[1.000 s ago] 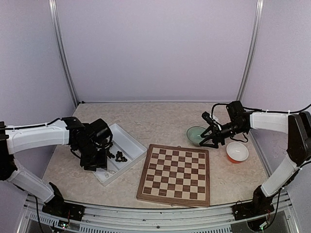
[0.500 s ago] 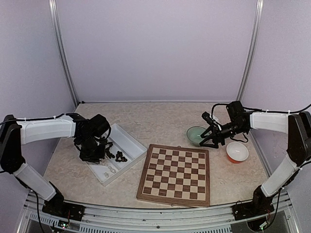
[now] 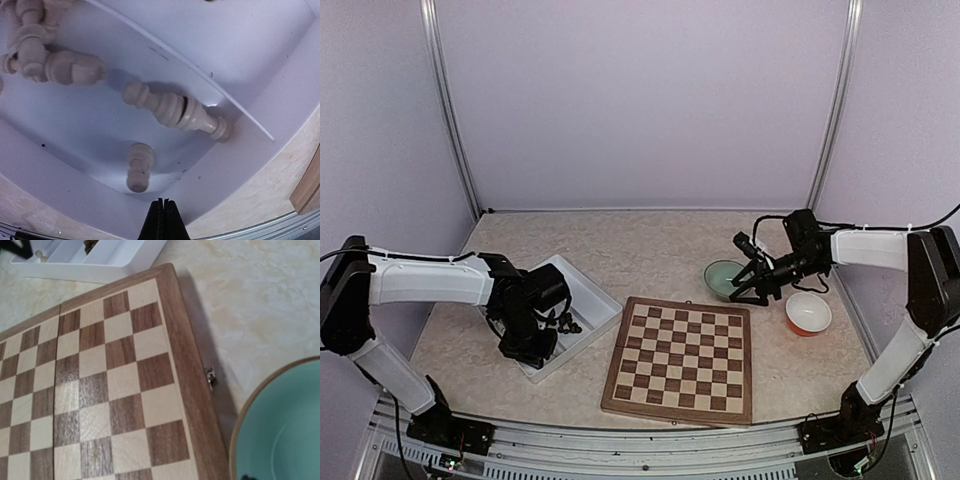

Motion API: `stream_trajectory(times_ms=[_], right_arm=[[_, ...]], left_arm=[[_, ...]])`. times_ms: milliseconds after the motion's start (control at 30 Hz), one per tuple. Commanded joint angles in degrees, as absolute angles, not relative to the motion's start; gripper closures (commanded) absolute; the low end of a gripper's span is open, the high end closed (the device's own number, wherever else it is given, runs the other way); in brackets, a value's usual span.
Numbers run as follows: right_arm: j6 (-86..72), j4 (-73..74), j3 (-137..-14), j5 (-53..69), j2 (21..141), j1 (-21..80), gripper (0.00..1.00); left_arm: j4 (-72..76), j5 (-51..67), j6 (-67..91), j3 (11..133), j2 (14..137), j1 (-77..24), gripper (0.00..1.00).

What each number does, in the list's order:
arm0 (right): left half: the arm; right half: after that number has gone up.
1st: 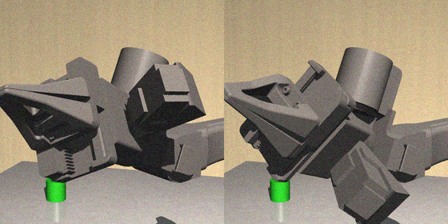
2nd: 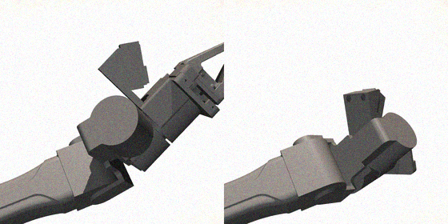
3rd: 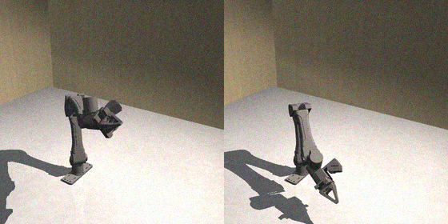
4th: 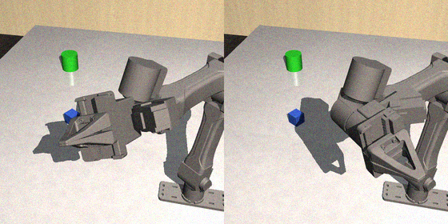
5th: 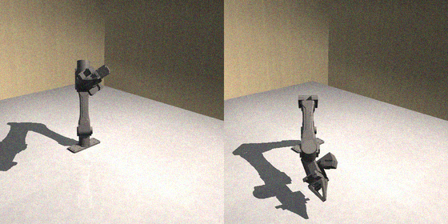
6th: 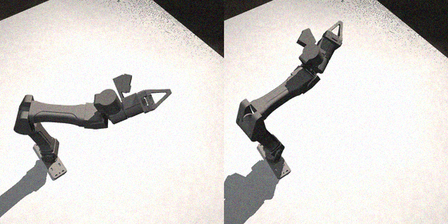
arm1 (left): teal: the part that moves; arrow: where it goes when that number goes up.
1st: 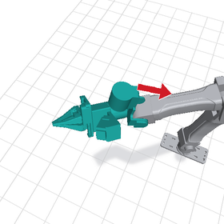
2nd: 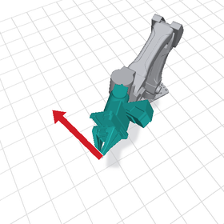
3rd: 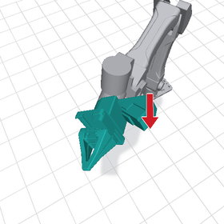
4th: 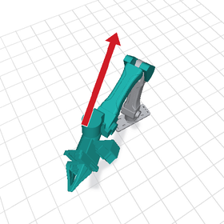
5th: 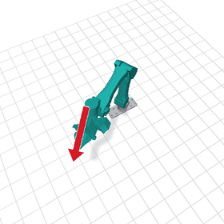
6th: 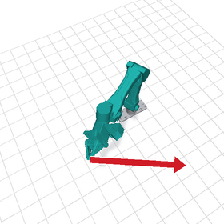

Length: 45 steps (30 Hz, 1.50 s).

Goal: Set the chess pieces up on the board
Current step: Move the storage box to the center of the board, then pick up the pawn from the storage box.

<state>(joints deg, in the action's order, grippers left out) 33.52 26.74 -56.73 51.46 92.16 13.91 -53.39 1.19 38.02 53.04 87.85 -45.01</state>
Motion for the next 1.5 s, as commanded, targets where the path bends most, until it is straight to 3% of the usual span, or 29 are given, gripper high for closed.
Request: stream_trajectory(times_ms=[0,400,567,600,633,667,733,800,1067,1467], right_arm=[[34.6,28.1,-58.0,52.1,93.3,14.9,0.32],[34.9,28.6,-58.3,51.9,94.0,15.0,0.33],[35.1,29.1,-58.5,52.0,94.3,15.1,0.33],[35.1,29.0,-58.5,52.1,94.2,15.1,0.33],[35.0,29.0,-58.5,52.1,94.1,15.1,0.33],[35.0,28.9,-58.5,52.1,94.0,15.1,0.33],[35.0,29.0,-58.6,52.2,94.3,15.2,0.33],[35.0,29.1,-58.8,52.3,94.6,15.2,0.33],[35.1,29.4,-58.9,52.2,94.5,15.6,0.33],[35.2,29.5,-58.9,51.9,94.6,15.6,0.33]], left_arm=[[-52.8,5.0,37.5,55.0,91.0,-48.9,1.0],[-48.9,11.0,35.5,68.1,98.9,-58.0,1.0],[-51.2,6.2,34.1,70.6,98.4,-58.0,1.0],[-52.2,4.2,33.9,71.2,97.9,-57.8,0.97],[-52.9,1.5,34.1,71.6,96.7,-57.8,0.88],[-53.6,-0.6,34.5,71.7,96.0,-57.6,0.73],[-54.0,-3.4,35.1,71.0,94.1,-57.1,0.6],[-53.6,-3.7,35.4,69.3,92.1,-56.4,0.55],[-49.0,-1.7,35.0,62.1,92.4,-55.3,0.55],[-45.2,-0.4,34.3,58.9,95.8,-54.3,0.68]])
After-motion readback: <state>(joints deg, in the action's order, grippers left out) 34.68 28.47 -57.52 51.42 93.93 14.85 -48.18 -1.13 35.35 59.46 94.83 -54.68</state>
